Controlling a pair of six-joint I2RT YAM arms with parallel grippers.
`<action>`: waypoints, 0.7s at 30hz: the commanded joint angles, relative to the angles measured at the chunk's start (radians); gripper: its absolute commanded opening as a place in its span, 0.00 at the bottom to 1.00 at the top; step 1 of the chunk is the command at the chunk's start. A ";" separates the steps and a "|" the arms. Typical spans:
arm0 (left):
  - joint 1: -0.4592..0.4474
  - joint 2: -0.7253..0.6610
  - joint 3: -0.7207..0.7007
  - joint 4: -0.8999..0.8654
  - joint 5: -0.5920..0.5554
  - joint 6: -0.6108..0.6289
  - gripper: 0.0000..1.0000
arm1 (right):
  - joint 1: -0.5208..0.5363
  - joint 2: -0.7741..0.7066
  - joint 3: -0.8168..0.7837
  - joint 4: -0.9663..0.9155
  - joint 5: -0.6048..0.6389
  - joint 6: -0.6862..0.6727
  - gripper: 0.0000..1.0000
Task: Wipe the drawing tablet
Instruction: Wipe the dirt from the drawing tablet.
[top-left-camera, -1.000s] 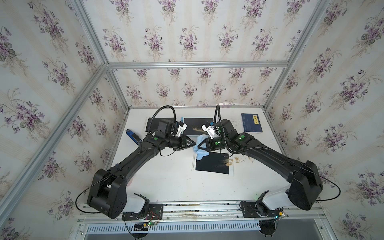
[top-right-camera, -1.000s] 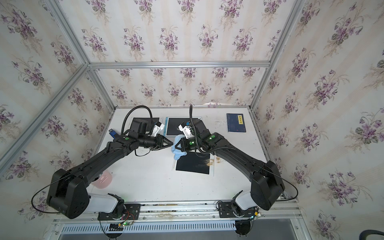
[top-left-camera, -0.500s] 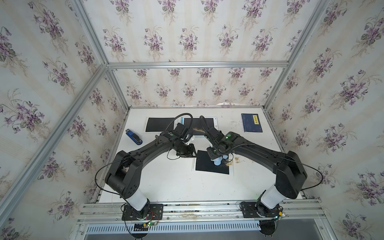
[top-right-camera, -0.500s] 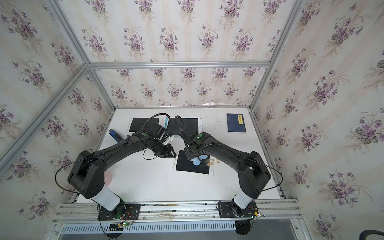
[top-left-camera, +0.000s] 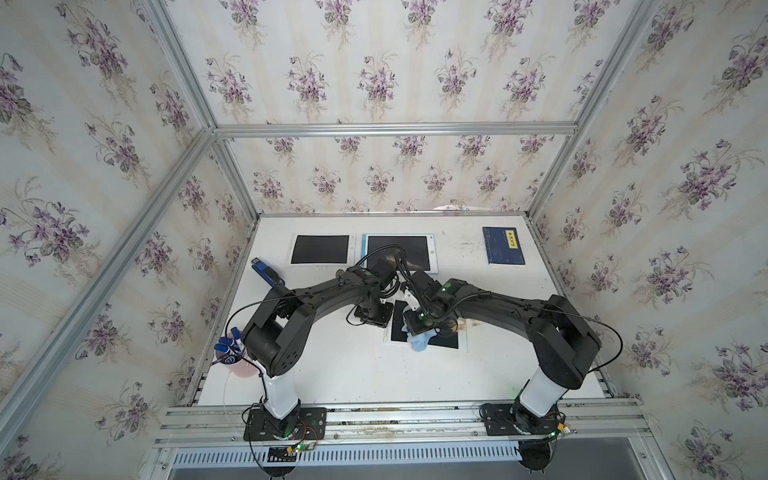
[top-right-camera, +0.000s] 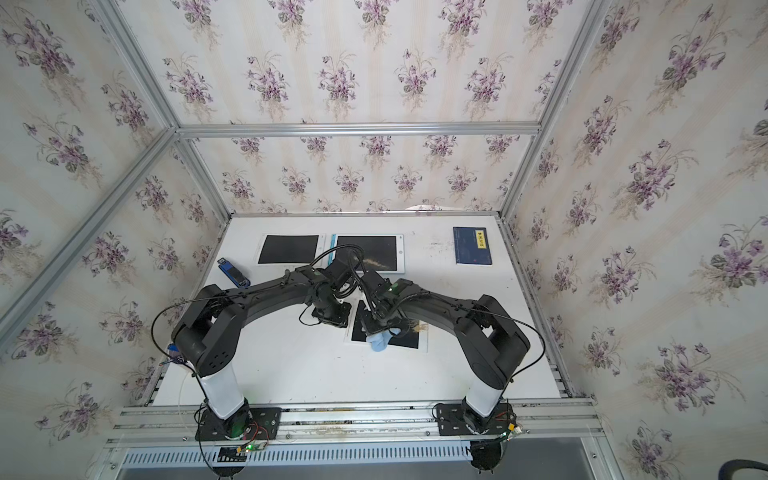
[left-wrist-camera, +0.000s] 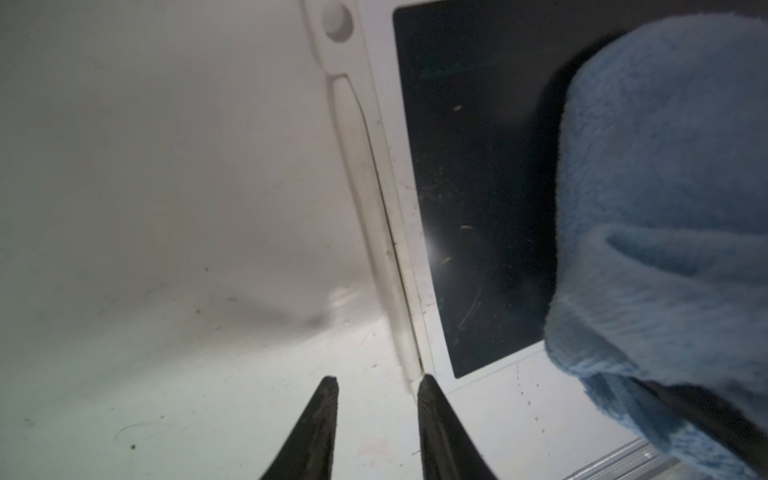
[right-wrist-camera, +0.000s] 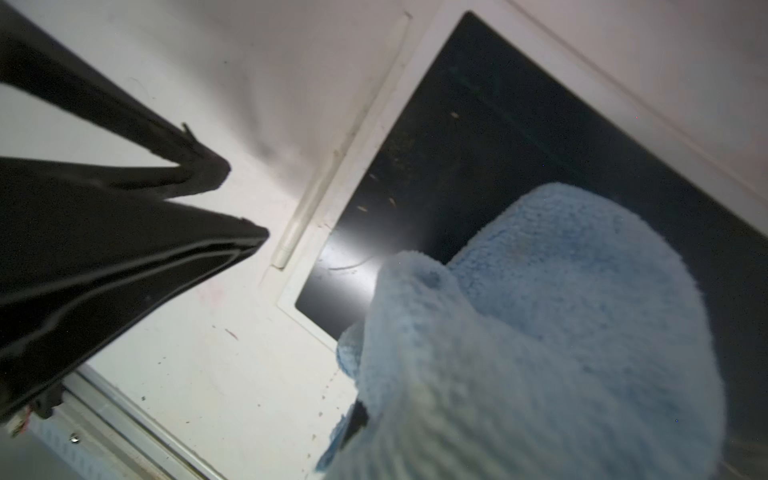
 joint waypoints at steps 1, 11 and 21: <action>0.003 -0.012 -0.011 0.005 -0.051 -0.017 0.35 | 0.001 -0.008 -0.011 0.193 -0.134 0.067 0.00; 0.049 -0.107 -0.088 -0.003 -0.067 -0.019 0.35 | -0.016 0.153 0.152 0.097 -0.018 0.076 0.00; 0.168 -0.288 -0.155 -0.009 -0.081 -0.031 0.35 | 0.038 0.178 0.122 0.444 -0.696 0.158 0.00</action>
